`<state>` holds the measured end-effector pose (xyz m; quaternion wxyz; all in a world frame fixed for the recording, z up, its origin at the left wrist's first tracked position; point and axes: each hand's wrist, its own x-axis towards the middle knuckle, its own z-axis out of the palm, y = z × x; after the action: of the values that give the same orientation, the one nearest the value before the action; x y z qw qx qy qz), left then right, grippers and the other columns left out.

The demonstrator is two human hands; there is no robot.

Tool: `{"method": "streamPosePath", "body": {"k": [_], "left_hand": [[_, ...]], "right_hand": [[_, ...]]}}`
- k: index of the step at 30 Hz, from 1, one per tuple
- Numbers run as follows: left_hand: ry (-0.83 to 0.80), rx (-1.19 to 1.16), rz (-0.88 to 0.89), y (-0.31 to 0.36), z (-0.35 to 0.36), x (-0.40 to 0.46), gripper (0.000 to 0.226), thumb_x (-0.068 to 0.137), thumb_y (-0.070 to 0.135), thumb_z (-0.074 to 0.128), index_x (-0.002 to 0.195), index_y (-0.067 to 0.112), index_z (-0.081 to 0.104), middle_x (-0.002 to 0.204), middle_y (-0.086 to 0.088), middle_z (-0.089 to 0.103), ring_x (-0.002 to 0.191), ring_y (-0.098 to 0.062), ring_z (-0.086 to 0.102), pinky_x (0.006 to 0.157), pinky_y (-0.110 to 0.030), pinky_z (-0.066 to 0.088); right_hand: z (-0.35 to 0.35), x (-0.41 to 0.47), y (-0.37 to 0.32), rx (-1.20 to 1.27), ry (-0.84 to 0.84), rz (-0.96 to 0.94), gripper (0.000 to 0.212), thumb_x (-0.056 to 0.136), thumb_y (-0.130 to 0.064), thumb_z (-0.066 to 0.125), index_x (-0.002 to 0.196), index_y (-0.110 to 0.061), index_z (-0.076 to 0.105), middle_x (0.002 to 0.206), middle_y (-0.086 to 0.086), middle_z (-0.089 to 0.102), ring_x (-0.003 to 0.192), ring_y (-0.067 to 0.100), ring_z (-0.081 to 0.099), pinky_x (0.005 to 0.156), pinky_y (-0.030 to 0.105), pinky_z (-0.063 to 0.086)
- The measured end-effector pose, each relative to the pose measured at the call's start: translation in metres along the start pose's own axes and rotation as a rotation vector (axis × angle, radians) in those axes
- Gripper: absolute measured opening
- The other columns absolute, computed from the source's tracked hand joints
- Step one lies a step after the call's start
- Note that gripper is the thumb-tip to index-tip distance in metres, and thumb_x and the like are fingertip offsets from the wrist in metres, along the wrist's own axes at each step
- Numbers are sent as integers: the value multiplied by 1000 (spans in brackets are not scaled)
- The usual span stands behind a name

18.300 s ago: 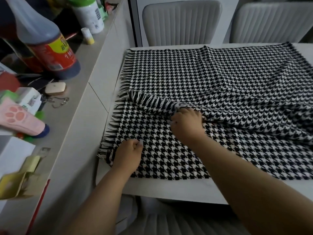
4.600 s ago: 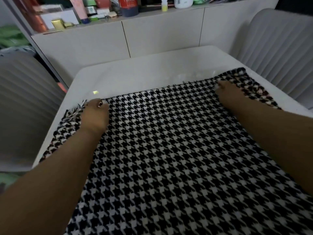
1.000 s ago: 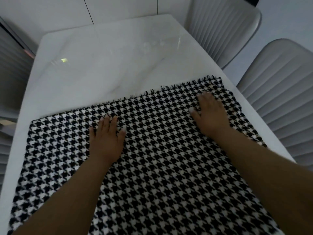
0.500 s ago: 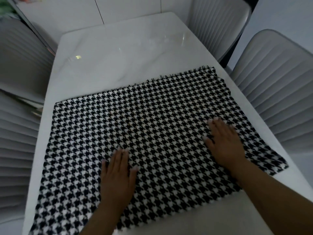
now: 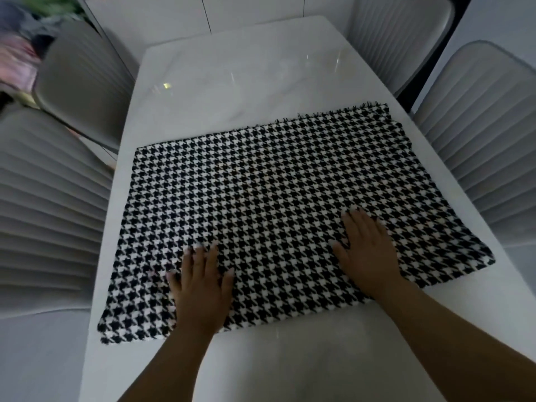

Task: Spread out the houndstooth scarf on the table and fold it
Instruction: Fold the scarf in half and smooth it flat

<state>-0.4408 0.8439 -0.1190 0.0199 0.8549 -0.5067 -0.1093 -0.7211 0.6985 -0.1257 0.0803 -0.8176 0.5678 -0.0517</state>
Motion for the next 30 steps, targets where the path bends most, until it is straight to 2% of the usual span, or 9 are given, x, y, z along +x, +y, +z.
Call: {"method": "streamPosePath", "body": {"k": [5,11,13,15,17,21,24,27,30], "left_hand": [[-40,84,-121,-64,-2,-24,86,74,74,-9,152,36,-3,162,3,-4,148,-28,-8,113,-64,1],[-80,87,-83,-84,-8,-36,96,71,75,-9,153,26,-1,162,-7,-3,148,-30,-10,114,-60,1],[-68,82,-68,-84,-7,-39,97,71,74,-10,153,23,-1,162,-10,-2,148,-30,-9,116,-58,1],[-89,103,-49,-86,-7,-39,99,70,74,-14,153,21,-3,162,-10,-3,148,-31,-10,116,-57,2],[-110,118,-36,-89,-9,-37,101,68,74,-16,153,22,-5,162,-11,-4,148,-31,-10,116,-57,4],[-82,93,-47,-92,-7,-42,98,71,75,-11,153,23,-1,161,-16,1,148,-37,-4,115,-59,3],[-87,124,-75,-91,-7,-46,100,71,75,-9,154,20,6,159,-24,8,145,-44,7,114,-59,4],[-87,160,-66,-82,-13,-42,103,69,75,-13,154,19,3,160,-21,5,147,-39,0,114,-59,1],[-70,101,128,-49,-16,-36,102,68,79,-22,151,20,-11,159,-10,-18,145,-25,-24,110,-48,-24]], "right_hand": [[2,-19,15,-32,-1,55,79,93,-63,6,145,-12,36,150,12,37,140,29,33,113,52,26],[-3,-27,-2,-73,-59,191,91,82,-68,-5,151,-13,19,157,14,21,146,29,16,117,48,9],[0,-39,-19,-63,-78,176,89,86,-66,-1,148,-9,27,154,17,27,144,32,23,115,50,14],[8,-55,-30,-89,-73,147,83,92,-63,5,141,-7,42,145,19,42,135,36,39,108,56,28],[10,-65,-32,-73,-85,167,85,92,-65,3,141,-9,43,145,17,44,135,35,40,108,56,30],[5,-70,-21,-64,-99,181,103,65,-79,-27,150,-27,1,160,3,8,148,21,4,117,44,0],[0,-70,-17,-73,-164,195,102,51,-80,-37,142,-35,-21,161,-2,-9,147,18,-11,118,42,-7],[-4,-69,-17,-67,-181,202,106,53,-80,-35,147,-36,-15,161,-3,-6,147,18,-9,118,42,-5],[-9,-63,-12,-28,-139,204,100,70,-76,-15,152,-26,13,159,2,14,147,22,10,116,45,8]]}}
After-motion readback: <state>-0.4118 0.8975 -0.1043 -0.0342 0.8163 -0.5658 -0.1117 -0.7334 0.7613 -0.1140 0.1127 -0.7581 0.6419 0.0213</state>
